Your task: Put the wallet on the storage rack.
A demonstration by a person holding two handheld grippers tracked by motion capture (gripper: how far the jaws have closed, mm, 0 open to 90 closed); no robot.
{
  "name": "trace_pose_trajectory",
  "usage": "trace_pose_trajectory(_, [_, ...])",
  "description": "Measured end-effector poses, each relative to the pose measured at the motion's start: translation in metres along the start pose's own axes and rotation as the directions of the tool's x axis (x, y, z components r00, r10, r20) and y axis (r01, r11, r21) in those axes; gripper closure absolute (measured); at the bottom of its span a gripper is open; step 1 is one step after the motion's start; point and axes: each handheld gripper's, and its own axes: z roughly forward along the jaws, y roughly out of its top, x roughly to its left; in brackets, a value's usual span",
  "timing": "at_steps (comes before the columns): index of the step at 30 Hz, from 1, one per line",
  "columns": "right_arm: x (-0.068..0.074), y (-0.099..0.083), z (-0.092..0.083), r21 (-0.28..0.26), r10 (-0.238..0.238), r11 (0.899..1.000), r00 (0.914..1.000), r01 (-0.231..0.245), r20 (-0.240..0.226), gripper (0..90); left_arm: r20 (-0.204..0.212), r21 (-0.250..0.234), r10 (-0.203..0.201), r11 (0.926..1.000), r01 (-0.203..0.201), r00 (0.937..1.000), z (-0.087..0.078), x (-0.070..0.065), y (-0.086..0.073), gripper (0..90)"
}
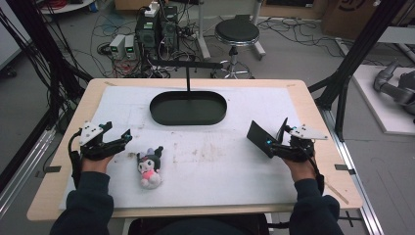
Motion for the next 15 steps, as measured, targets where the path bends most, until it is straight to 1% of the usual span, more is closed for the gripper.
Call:
trace_pose_trajectory(2, [0.001, -0.002, 0.003, 0.024, -0.014, 1.000, 0.9998, 0.014, 0.016, 20.3, 0.000, 0.001, 0.001, 1.0000, -0.001, 1.0000, 0.000, 0.000, 0.000, 23.1])
trace_pose_trajectory(3, [0.000, -0.002, 0.004, 0.033, -0.011, 0.999, 0.9996, 0.010, 0.027, 20.3, -0.001, -0.001, 0.000, 1.0000, 0.000, 1.0000, 0.000, 0.000, 0.000, 23.2])
trace_pose_trajectory(5, [-0.004, -0.005, 0.006, 0.050, 0.014, 0.999, 0.9994, -0.016, 0.032, 20.3, -0.002, 0.001, 0.000, 1.0000, 0.000, 1.0000, 0.000, 0.000, 0.000, 23.2])
trace_pose_trajectory(7, [-0.006, -0.009, 0.011, 0.079, 0.042, 0.996, 0.9990, -0.043, 0.019, 20.3, 0.002, 0.002, 0.001, 1.0000, -0.001, 1.0000, 0.001, -0.001, 0.000, 23.1])
trace_pose_trajectory(8, [-0.006, -0.011, 0.014, 0.093, 0.046, 0.995, 0.9988, -0.047, 0.013, 20.3, 0.002, 0.002, 0.001, 1.0000, -0.001, 1.0000, 0.001, -0.001, 0.000, 23.1])
trace_pose_trajectory(10, [-0.006, -0.012, 0.018, 0.113, 0.049, 0.992, 0.9988, -0.050, 0.008, 20.3, 0.002, 0.004, 0.002, 1.0000, -0.002, 1.0000, 0.001, -0.001, 0.000, 23.1])
trace_pose_trajectory(14, [-0.005, -0.012, 0.023, 0.125, 0.042, 0.991, 0.9991, -0.043, 0.008, 21.5, 0.000, 0.007, 0.004, 1.0000, -0.004, 1.0000, 0.002, -0.001, 0.000, 23.1])
trace_pose_trajectory(15, [-0.005, -0.012, 0.024, 0.132, 0.042, 0.990, 0.9991, -0.043, 0.006, 23.5, 0.002, 0.007, 0.006, 1.0000, -0.006, 1.0000, 0.002, -0.001, 0.000, 23.2])
